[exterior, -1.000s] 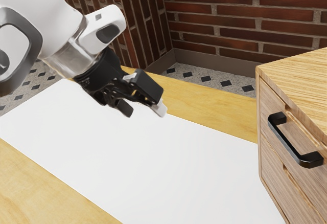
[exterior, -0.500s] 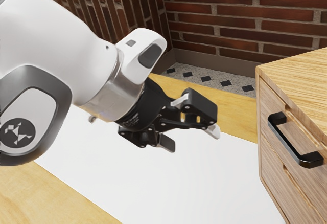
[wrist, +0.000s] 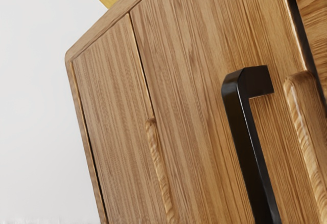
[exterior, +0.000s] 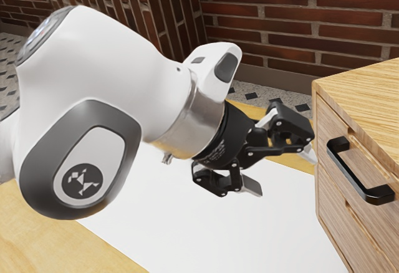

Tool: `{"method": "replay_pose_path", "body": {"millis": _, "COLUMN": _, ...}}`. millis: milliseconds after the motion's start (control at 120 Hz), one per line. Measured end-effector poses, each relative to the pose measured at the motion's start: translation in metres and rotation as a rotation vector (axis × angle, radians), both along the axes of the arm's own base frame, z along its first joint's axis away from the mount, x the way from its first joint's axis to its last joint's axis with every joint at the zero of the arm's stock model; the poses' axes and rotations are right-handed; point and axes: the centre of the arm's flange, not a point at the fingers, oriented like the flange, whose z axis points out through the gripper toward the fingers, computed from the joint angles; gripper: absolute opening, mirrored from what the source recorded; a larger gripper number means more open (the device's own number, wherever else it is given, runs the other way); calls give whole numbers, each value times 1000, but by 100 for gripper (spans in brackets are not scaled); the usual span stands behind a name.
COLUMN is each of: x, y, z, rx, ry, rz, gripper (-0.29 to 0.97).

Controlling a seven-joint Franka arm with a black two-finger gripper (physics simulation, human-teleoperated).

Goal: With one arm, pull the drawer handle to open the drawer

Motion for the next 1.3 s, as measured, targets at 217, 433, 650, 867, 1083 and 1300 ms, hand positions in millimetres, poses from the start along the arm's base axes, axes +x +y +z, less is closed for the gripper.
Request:
{"method": "replay_pose_path", "body": {"millis": 217, "x": 17, "y": -10, "z": -8, "rx": -56, "ry": 23, "rz": 22, "gripper": 66}}
{"method": "replay_pose_path", "body": {"millis": 433, "x": 25, "y": -19, "z": -10, "rx": -87, "ry": 38, "rz": 33, "gripper": 66}}
{"method": "replay_pose_path", "body": {"millis": 650, "x": 40, "y": -18, "z": -13, "rx": -111, "ry": 57, "rz": 55, "gripper": 66}}
{"method": "replay_pose_path", "body": {"millis": 867, "x": 55, "y": -14, "z": -22, "rx": -131, "ry": 89, "rz": 74, "gripper": 66}}
{"method": "replay_pose_path", "body": {"millis": 1083, "x": 67, "y": -11, "z": -33, "rx": -146, "ry": 119, "rz": 82, "gripper": 66}}
{"method": "replay_pose_path", "body": {"millis": 1300, "x": 70, "y": -11, "z": -40, "rx": -147, "ry": 135, "rz": 86, "gripper": 66}}
